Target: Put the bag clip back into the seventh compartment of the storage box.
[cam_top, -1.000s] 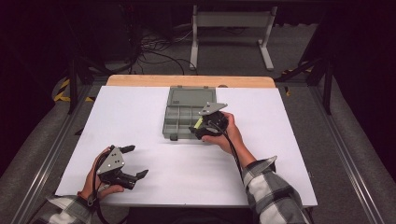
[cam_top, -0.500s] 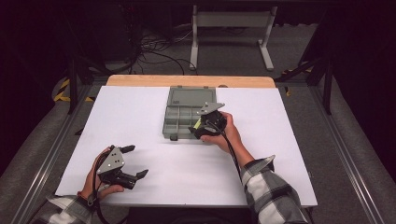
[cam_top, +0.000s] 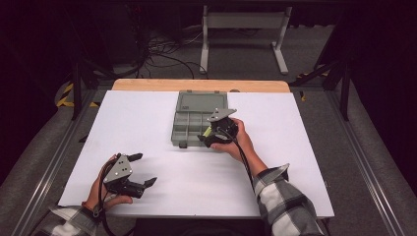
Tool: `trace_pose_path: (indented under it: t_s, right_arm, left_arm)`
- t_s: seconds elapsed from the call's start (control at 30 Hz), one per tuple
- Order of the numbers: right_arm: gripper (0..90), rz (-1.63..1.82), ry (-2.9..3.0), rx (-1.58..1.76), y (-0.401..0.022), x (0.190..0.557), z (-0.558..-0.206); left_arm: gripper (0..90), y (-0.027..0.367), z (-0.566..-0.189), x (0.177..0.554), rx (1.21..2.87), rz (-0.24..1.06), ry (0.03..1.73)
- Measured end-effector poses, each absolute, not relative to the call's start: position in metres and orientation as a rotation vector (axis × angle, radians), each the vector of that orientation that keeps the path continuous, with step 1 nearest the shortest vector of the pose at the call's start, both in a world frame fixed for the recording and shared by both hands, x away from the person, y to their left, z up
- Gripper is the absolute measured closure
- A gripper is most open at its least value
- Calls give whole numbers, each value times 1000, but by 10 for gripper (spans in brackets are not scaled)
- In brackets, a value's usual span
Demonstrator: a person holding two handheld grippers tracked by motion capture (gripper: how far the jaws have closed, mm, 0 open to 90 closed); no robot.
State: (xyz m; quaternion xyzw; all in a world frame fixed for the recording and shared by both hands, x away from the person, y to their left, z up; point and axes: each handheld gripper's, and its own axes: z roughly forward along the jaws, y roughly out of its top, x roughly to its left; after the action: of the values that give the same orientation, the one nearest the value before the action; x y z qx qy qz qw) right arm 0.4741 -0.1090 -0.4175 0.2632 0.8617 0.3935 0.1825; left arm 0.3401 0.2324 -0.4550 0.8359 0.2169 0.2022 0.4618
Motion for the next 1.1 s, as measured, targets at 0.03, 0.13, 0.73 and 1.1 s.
trace_pose_path:
  t_s: [0.03,0.13,0.73,1.1]
  right_arm:
    - [237,1109,2434,740,-109,474,-418]
    - [262,1113,2421,735,-110,473,-416]
    - [410,1230,2317,702,-127,453,-405]
    - [667,1298,2263,650,-157,423,-398]
  left_arm:
    - [82,233,-455,340,2054,500,539]
    - [89,234,-455,341,2055,502,539]
    - [202,234,-443,346,2039,534,530]
    - [623,222,-425,361,2063,540,474]
